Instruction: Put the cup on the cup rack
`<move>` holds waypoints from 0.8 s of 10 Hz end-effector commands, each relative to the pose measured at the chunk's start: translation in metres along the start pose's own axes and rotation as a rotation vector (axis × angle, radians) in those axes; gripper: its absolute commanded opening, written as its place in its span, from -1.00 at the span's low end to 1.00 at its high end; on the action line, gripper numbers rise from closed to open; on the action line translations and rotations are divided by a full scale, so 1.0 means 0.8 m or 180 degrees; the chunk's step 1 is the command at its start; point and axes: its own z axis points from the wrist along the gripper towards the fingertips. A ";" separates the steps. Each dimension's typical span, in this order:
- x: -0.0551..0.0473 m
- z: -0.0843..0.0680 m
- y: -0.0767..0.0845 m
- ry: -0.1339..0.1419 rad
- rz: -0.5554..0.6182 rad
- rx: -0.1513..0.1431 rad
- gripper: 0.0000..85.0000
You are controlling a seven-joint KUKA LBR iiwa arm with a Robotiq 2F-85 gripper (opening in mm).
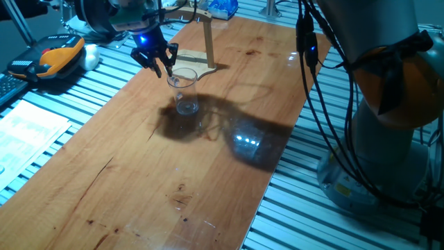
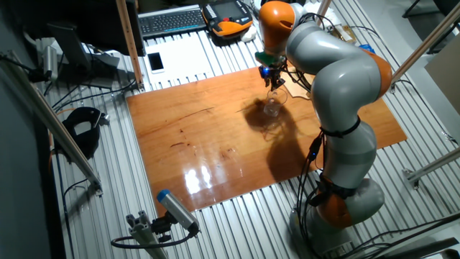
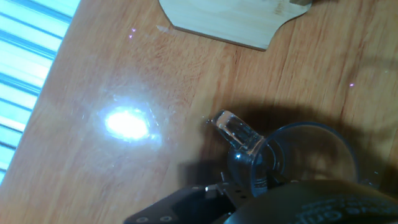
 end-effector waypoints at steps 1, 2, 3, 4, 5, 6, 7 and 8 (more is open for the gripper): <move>0.000 0.000 0.000 -0.0005 0.0011 0.0002 -0.60; 0.000 0.000 -0.001 -0.0009 0.0011 0.0004 -0.60; 0.001 0.001 0.000 -0.0009 0.0006 0.0004 -0.60; 0.001 0.001 0.000 -0.0015 -0.0013 0.0002 -0.60; 0.004 0.002 0.000 -0.0054 -0.0078 -0.0014 -0.20; 0.008 0.004 0.002 -0.0144 -0.0149 0.0000 -0.20; 0.013 0.005 0.003 -0.0150 -0.0202 -0.0001 -0.20; 0.014 0.006 0.002 -0.0136 -0.0275 0.0021 -0.20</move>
